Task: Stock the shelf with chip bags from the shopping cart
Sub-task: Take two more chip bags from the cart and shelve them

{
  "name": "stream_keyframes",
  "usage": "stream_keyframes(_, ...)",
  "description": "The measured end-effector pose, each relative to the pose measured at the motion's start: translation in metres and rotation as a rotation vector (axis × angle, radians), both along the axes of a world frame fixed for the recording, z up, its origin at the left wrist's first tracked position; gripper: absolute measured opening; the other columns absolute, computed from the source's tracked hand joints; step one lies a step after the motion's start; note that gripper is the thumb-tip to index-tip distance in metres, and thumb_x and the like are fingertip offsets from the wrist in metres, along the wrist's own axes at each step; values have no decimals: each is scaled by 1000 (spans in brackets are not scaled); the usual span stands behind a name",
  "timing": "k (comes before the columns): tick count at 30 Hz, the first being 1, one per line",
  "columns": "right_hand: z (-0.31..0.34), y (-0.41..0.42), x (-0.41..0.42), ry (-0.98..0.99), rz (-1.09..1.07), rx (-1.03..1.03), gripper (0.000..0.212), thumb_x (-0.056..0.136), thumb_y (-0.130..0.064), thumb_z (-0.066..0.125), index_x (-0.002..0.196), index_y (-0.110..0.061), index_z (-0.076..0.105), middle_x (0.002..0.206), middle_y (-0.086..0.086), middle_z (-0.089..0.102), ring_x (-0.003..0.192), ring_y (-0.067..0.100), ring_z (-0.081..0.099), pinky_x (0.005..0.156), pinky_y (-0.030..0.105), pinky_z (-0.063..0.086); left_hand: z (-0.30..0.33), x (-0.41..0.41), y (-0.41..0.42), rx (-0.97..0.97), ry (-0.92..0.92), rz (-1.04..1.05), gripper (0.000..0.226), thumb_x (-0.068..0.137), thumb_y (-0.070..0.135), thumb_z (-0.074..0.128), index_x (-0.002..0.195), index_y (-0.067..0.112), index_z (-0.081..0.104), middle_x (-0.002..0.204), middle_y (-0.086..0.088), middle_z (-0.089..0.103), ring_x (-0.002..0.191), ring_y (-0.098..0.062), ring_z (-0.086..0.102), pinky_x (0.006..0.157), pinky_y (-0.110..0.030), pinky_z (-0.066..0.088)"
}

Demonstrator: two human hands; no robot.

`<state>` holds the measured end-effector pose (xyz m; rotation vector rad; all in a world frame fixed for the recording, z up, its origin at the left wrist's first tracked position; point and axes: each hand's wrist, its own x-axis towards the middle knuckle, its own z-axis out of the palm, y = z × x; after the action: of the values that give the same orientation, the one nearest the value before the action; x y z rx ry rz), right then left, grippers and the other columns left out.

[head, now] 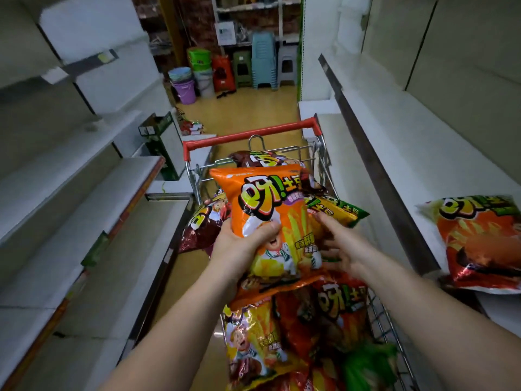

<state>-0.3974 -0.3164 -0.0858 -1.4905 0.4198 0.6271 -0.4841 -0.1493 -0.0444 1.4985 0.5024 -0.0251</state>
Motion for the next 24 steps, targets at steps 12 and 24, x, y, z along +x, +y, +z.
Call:
stream_keyframes(12,-33,59,40,164,-275,73,80,62,-49,81,126,-12,51,111,14,65,92,32,65,74,46,54,-1,8,40,47,-48,14,80,50,43,84,122,24,54,105,-5,73,88,-25,72,82,-48,57)
stream_keyframes(24,-37,13,1,69,-405,48,91,49,-36,89,126,-12,46,107,16,65,85,34,66,61,42,55,1,4,31,69,-7,-78,80,53,39,79,126,22,51,107,-5,71,88,-24,72,74,-38,58)
